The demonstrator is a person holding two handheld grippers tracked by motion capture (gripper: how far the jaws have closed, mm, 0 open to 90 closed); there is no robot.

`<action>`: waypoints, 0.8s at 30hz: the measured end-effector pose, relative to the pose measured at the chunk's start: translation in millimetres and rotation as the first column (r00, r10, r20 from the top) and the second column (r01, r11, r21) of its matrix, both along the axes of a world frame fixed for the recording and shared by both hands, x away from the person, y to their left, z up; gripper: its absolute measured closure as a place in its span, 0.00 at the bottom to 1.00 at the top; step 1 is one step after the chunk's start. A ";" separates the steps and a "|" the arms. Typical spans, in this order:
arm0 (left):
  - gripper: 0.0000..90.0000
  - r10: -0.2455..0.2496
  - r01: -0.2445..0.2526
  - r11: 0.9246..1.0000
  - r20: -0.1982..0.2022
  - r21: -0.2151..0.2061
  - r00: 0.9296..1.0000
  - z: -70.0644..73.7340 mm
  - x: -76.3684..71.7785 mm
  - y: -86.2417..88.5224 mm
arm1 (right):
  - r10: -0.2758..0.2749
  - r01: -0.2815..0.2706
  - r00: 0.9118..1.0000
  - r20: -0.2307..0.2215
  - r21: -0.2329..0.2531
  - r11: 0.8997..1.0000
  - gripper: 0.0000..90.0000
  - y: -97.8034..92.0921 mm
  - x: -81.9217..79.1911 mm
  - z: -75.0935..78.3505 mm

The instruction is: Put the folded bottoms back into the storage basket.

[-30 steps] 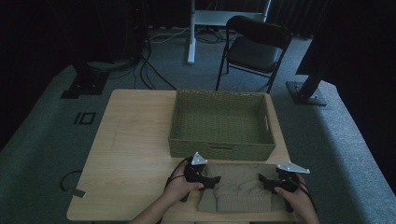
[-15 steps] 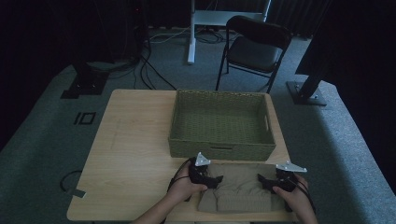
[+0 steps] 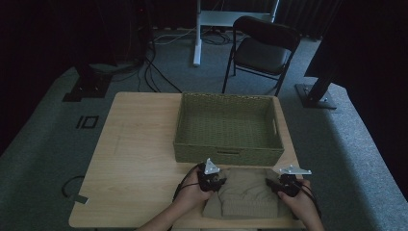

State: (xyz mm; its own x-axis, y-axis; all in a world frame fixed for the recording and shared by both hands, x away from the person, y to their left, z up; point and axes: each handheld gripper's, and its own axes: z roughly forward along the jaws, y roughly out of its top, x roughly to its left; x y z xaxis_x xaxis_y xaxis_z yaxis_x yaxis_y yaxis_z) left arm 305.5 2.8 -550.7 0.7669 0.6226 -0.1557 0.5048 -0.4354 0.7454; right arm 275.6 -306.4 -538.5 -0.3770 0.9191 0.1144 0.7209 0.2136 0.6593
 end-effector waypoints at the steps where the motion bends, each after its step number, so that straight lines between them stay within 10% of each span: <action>1: 0.80 -0.002 0.002 1.000 -0.001 -0.001 1.000 0.0 -0.4 0.2 | 0.004 -0.004 1.000 0.000 -0.001 1.000 0.80 1.4 -0.4 0.4; 9: 0.87 0.026 -0.031 0.997 -0.060 -0.076 0.998 11.6 -1.6 12.5 | -0.018 0.018 1.000 0.004 0.088 0.996 0.85 1.4 -0.1 9.8; 24: 0.89 0.027 -0.033 0.991 -0.045 -0.127 0.999 56.3 1.1 31.4 | 0.033 -0.046 0.995 0.093 0.147 0.988 0.86 12.0 -1.9 55.2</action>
State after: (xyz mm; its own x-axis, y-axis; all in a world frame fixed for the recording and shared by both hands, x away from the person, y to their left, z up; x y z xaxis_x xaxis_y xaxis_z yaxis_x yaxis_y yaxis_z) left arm 306.7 34.1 -494.4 0.7390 0.6182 -0.2676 0.5489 -0.3223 0.7713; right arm 273.8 -294.3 -483.4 -0.4279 0.8784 0.2130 0.6498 0.1352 0.7480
